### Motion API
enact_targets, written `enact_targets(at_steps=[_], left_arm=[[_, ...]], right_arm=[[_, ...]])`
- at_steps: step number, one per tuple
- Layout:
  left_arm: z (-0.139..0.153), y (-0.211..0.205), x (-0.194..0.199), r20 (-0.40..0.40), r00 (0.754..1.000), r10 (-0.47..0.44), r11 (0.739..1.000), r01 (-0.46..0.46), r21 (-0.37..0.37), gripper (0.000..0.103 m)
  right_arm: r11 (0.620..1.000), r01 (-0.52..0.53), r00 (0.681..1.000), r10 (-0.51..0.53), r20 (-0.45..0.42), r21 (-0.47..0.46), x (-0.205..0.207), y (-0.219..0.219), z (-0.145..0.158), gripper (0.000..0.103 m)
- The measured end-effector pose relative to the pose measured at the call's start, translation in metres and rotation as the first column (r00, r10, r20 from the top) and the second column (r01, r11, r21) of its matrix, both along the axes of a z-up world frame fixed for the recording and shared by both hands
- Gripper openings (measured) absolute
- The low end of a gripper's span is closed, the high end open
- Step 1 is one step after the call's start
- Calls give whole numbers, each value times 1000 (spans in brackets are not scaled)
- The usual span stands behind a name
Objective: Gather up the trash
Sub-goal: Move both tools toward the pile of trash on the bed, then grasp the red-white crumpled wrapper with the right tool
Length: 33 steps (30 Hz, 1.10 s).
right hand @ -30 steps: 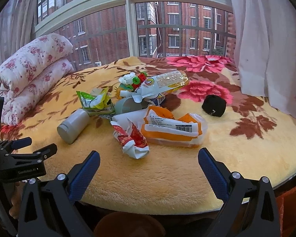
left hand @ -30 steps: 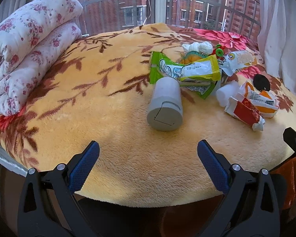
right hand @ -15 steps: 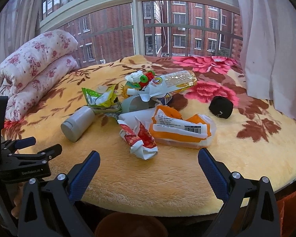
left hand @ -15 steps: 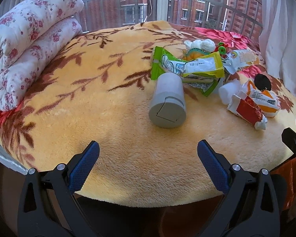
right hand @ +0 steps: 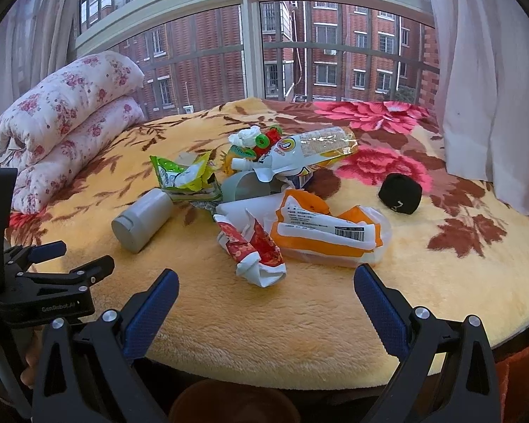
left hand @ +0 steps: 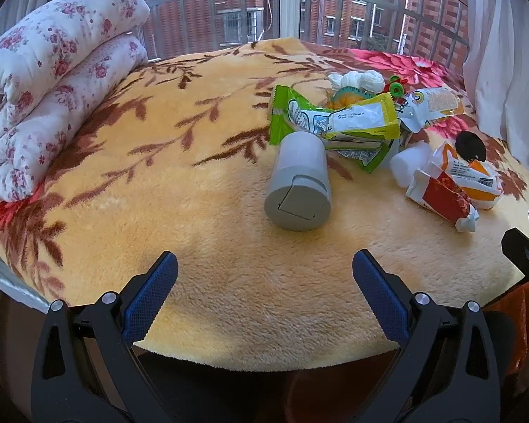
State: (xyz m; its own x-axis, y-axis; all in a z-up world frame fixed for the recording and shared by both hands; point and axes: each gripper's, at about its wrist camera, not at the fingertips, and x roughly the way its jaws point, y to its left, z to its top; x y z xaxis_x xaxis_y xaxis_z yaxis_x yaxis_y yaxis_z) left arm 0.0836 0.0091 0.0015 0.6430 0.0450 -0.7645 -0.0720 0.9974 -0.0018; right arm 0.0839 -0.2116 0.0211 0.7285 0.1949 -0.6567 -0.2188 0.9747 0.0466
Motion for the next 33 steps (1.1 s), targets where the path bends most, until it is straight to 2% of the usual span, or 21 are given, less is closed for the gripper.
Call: enact_targets(at_steps=[22, 28, 33], left_arm=[[-5, 6, 9, -9, 1000, 11, 1000, -11, -1, 97], [-7, 9, 7, -4, 1000, 19, 1000, -19, 9, 97], [-11, 15, 6, -7, 1000, 29, 1000, -29, -6, 97]], right_arm=[[999, -42, 999, 42, -20, -10, 18, 9, -5, 98], [990, -139, 990, 139, 3, -36, 26, 18, -8, 98], [963, -269, 963, 269, -7, -17, 38, 24, -14, 98]])
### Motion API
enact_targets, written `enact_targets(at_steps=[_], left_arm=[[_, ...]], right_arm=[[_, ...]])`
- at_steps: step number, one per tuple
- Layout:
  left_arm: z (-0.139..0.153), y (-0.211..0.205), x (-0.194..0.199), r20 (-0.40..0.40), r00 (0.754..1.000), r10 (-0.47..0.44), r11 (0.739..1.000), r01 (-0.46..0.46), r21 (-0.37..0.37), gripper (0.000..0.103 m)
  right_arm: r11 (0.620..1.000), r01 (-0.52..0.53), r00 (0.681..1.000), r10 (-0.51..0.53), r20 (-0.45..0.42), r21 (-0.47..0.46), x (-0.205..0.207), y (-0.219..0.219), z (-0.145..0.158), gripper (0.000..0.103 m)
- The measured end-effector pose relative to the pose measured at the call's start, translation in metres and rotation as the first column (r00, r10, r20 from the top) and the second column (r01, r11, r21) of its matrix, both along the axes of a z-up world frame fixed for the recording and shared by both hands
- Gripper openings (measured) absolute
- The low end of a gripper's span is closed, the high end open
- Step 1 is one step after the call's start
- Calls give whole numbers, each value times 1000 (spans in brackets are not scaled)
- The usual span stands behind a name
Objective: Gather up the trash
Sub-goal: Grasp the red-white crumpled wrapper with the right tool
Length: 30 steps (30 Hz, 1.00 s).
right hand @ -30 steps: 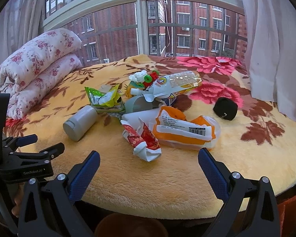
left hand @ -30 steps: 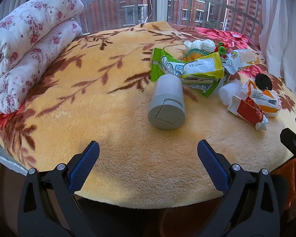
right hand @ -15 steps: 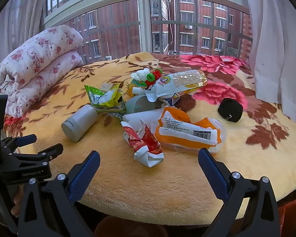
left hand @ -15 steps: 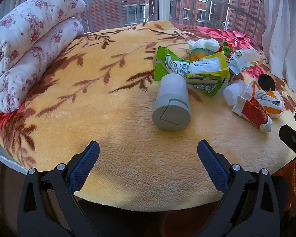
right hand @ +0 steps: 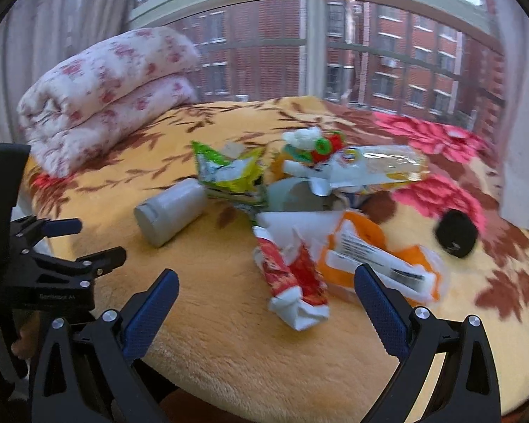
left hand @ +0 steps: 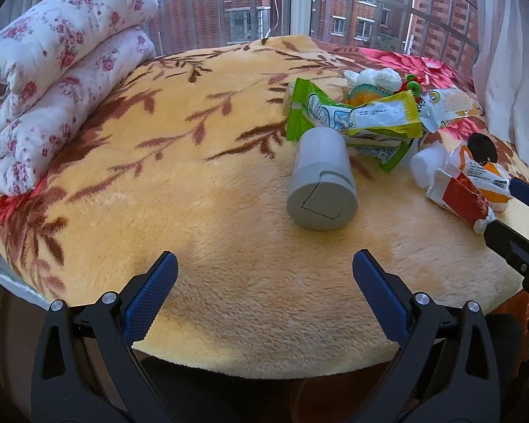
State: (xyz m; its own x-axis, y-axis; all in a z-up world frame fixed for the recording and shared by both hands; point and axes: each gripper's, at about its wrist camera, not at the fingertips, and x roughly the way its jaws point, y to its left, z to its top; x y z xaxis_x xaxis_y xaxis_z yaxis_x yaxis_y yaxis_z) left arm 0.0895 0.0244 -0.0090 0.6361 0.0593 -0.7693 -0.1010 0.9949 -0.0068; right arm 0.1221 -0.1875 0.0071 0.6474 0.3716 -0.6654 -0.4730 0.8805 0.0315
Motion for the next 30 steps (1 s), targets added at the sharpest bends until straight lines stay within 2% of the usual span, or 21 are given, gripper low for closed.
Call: enact_targets(at_steps=[8, 10, 12, 13, 16, 19, 20, 21, 30], left_arm=[[-6, 7, 2, -8, 1000, 13, 1000, -13, -12, 97], [-9, 8, 3, -12, 1000, 14, 1000, -14, -13, 97], [-12, 10, 5, -18, 1000, 15, 1000, -15, -15, 97], [-13, 10, 5, -19, 1000, 14, 1000, -15, -14, 97], [-15, 11, 5, -13, 1000, 14, 1000, -14, -5, 97], [-15, 11, 6, -13, 1000, 14, 1000, -14, -4, 97], [-15, 11, 6, -13, 1000, 13, 1000, -13, -4, 97], [-15, 11, 5, -12, 1000, 12, 1000, -12, -1, 97], [-13, 8, 5, 9, 1000, -11, 1000, 11, -8, 97]], right_arm=[[999, -29, 994, 33, -109, 41, 33, -8, -19, 97], [997, -34, 989, 43, -141, 65, 42, -10, -24, 92], [996, -32, 984, 47, -170, 88, 49, -10, -28, 77], [996, -31, 983, 46, -175, 89, 49, -9, -29, 74], [997, -42, 985, 53, -165, 68, 48, -3, -31, 67], [997, -61, 982, 67, -175, 40, 50, 6, -36, 54], [997, -68, 982, 71, -176, 26, 51, 9, -38, 41], [996, -85, 976, 88, -199, 25, 53, 13, -42, 37], [995, -21, 984, 38, -172, 102, 39, -2, -32, 33]])
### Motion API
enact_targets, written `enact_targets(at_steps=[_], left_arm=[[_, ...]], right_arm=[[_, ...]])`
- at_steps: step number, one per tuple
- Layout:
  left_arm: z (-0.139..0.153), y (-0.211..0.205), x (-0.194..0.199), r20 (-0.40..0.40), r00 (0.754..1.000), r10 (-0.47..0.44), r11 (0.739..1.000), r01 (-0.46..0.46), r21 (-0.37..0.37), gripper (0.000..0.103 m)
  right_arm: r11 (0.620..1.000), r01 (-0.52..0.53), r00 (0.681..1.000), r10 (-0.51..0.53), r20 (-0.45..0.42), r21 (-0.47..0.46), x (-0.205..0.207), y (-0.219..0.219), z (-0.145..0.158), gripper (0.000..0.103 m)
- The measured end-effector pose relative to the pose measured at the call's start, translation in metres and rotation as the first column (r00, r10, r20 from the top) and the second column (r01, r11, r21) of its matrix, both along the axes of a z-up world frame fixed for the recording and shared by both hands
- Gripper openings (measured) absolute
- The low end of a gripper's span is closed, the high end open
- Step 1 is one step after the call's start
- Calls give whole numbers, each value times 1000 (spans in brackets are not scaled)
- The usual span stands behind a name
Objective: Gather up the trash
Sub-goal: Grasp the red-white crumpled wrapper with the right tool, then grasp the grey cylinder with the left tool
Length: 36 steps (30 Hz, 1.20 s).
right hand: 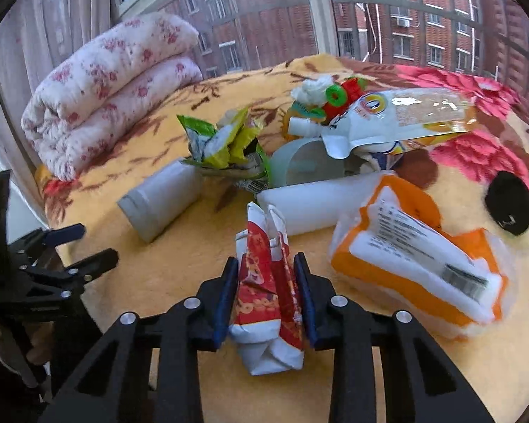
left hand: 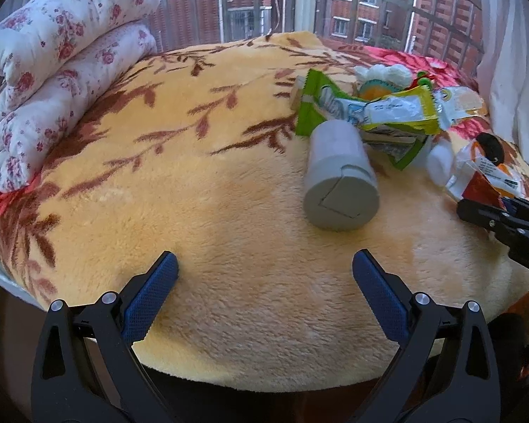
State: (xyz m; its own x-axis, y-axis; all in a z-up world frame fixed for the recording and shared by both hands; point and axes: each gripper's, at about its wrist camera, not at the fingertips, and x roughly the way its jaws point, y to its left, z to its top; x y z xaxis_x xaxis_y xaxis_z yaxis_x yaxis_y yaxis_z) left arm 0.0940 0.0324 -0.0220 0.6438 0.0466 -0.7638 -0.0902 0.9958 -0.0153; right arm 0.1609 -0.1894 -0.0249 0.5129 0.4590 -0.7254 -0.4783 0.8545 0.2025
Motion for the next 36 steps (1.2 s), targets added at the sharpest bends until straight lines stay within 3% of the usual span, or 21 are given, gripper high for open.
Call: enact_targets(at_steps=[7, 13, 20, 21, 22, 25, 31, 36], left_arm=[[5, -19, 19, -8, 997, -79, 996, 79, -31, 97], [13, -44, 47, 23, 993, -115, 993, 114, 37, 97], [-7, -48, 83, 28, 991, -128, 988, 126, 86, 94], [-10, -47, 87, 29, 992, -125, 989, 122, 82, 84], [-13, -45, 90, 21, 992, -127, 990, 125, 70, 61], [-20, -43, 98, 9, 991, -130, 991, 130, 34, 46], [-19, -50, 92, 48, 994, -96, 992, 91, 90, 46], [-2, -47, 67, 79, 993, -87, 996, 84, 43, 46]], right_arm=[[998, 45, 998, -47, 46, 43, -45, -25, 20, 33], [995, 75, 994, -79, 71, 59, -72, -39, 24, 33], [990, 112, 992, -116, 54, 80, -74, -46, 17, 34], [991, 113, 991, -117, 59, 76, -73, -45, 16, 34], [991, 113, 991, -117, 61, 73, -73, -44, 16, 34], [991, 110, 992, -114, 55, 79, -68, -41, 12, 34], [991, 111, 992, -115, 54, 74, -70, -34, 8, 34], [992, 110, 990, -115, 81, 69, -83, -33, 17, 34]])
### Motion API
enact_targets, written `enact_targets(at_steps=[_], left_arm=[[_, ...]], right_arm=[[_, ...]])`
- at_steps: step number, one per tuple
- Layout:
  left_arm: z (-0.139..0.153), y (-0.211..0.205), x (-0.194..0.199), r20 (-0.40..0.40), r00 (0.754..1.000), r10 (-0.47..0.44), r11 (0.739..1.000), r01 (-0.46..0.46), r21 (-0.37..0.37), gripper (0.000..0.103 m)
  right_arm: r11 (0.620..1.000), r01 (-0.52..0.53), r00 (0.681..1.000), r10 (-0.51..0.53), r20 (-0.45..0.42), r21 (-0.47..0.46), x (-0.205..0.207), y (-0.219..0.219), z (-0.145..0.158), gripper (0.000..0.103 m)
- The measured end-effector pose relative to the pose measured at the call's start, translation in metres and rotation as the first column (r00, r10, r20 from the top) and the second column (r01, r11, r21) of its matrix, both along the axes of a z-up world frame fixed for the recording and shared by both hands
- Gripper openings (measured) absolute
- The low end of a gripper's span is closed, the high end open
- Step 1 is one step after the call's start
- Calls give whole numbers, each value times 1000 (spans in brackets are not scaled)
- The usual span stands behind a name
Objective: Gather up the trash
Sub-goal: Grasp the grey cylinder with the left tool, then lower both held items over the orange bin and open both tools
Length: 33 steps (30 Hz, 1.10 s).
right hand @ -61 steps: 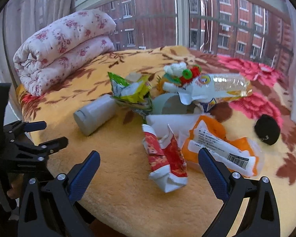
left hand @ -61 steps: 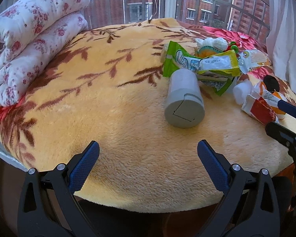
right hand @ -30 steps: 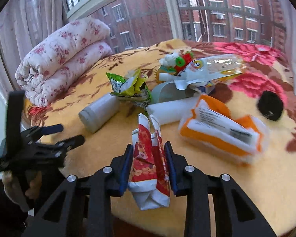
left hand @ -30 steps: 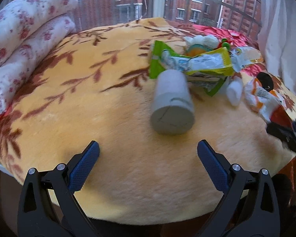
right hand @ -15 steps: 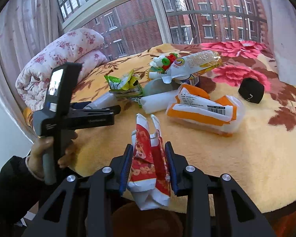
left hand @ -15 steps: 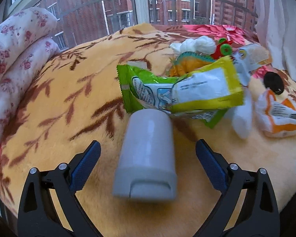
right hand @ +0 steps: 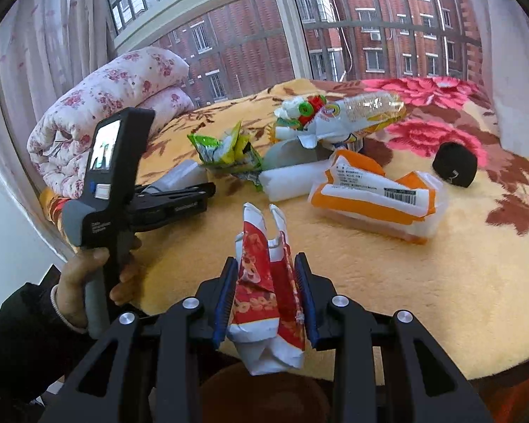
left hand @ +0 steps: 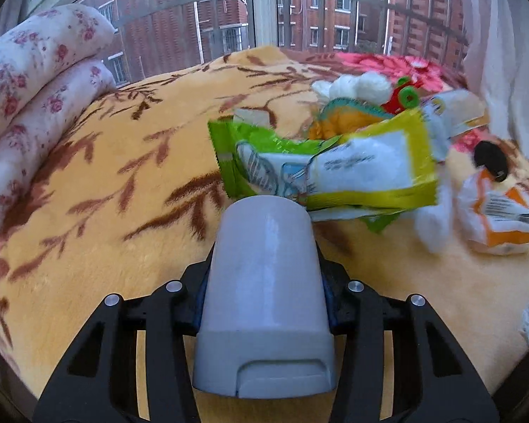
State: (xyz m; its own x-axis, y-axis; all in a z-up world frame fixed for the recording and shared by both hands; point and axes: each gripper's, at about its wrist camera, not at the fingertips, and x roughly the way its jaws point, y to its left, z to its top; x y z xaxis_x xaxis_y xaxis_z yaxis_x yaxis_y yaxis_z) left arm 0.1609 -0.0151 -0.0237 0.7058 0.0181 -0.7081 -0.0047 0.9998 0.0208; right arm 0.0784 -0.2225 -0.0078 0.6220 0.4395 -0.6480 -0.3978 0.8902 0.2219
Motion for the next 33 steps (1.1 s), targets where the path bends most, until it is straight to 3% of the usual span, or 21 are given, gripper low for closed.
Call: enact_targets(at_steps=[9, 17, 25, 33], left_arm=[[47, -13, -73, 82, 995, -50, 998, 52, -19, 45], [62, -17, -145, 131, 987, -88, 994, 96, -53, 45], [37, -32, -195, 95, 985, -141, 989, 145, -35, 45], [-15, -42, -204, -75, 978, -193, 980, 189, -66, 45]], right_arm=[[1000, -3, 999, 4, 53, -13, -39, 0, 20, 34], [1000, -13, 996, 15, 93, -18, -81, -3, 31, 34], [998, -37, 998, 39, 57, -46, -118, -2, 15, 34], [995, -36, 999, 32, -40, -96, -135, -6, -20, 34]])
